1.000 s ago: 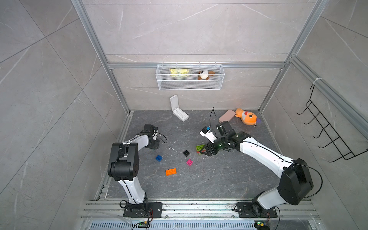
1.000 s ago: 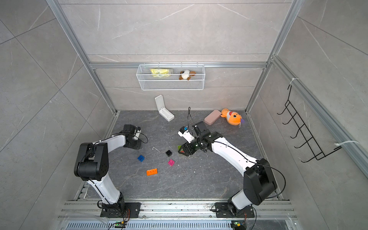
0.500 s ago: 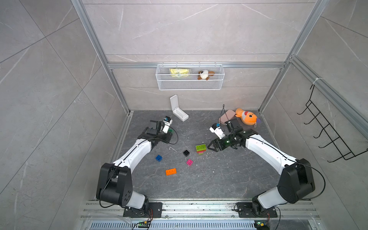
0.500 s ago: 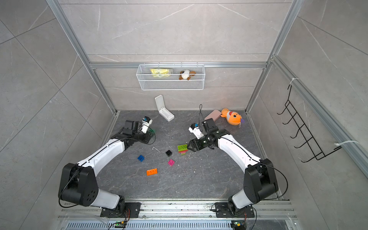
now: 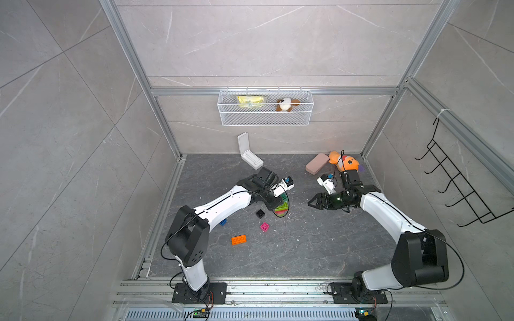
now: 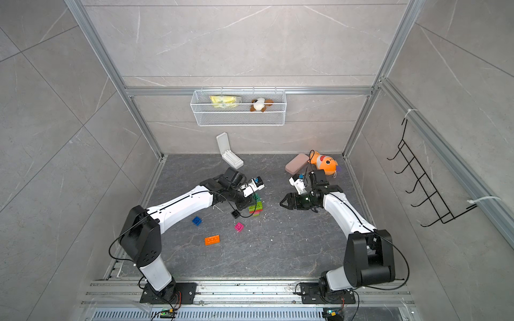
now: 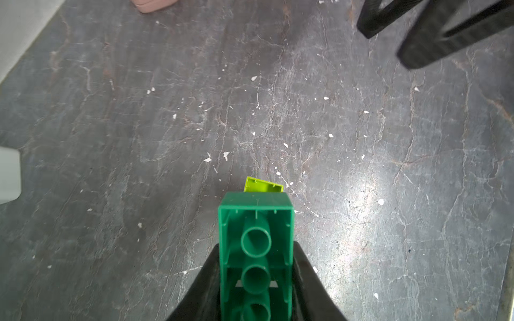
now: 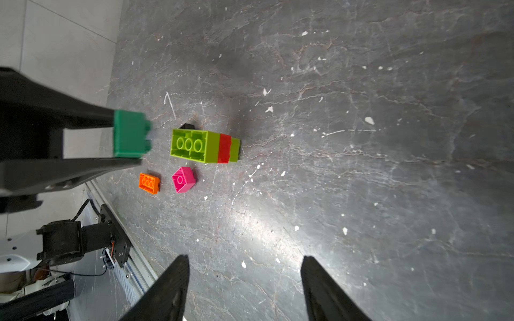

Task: Assemble a carrot with lego
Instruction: Assemble the lego brick with the lego brick.

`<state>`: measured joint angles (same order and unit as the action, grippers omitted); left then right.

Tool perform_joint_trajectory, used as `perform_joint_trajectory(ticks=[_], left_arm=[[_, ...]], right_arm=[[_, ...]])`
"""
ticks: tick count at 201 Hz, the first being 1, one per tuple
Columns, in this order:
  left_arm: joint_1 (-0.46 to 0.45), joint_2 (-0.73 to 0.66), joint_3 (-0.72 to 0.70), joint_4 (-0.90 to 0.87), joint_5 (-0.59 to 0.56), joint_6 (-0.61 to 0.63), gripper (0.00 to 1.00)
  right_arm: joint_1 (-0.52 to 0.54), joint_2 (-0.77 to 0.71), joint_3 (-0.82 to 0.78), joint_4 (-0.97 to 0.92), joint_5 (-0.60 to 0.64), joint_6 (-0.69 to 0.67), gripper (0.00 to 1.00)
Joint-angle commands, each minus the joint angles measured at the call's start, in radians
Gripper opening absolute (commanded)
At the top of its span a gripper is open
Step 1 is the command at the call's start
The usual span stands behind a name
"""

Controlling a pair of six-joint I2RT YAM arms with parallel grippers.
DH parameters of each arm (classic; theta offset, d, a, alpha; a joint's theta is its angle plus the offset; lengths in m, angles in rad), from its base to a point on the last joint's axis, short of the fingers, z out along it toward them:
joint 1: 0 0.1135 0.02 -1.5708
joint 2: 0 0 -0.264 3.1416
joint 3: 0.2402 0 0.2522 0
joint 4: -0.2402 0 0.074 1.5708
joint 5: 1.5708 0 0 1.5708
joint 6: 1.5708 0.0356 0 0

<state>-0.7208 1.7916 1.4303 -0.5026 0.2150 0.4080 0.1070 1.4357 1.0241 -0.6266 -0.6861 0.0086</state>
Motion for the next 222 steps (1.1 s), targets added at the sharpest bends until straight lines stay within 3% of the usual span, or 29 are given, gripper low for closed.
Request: perform_joint_trajectory(ticks=[1,94,222], left_arm=[[-0.008,0.053,0.088,-0.123,-0.027,0.069,0.14],[-0.008,0.180,0.244,-0.236,-0.034,0.109,0.14],[-0.020,0.214,0.280,-0.268,-0.048,0.095,0.16]], right_arm=[[0.000,-0.072,-0.062,0.074,-0.087,0.012,0.67],[0.000,-0.035,-0.090,0.114,-0.109,0.019,0.66],[0.000,-0.018,-0.084,0.101,-0.087,0.011,0.66]])
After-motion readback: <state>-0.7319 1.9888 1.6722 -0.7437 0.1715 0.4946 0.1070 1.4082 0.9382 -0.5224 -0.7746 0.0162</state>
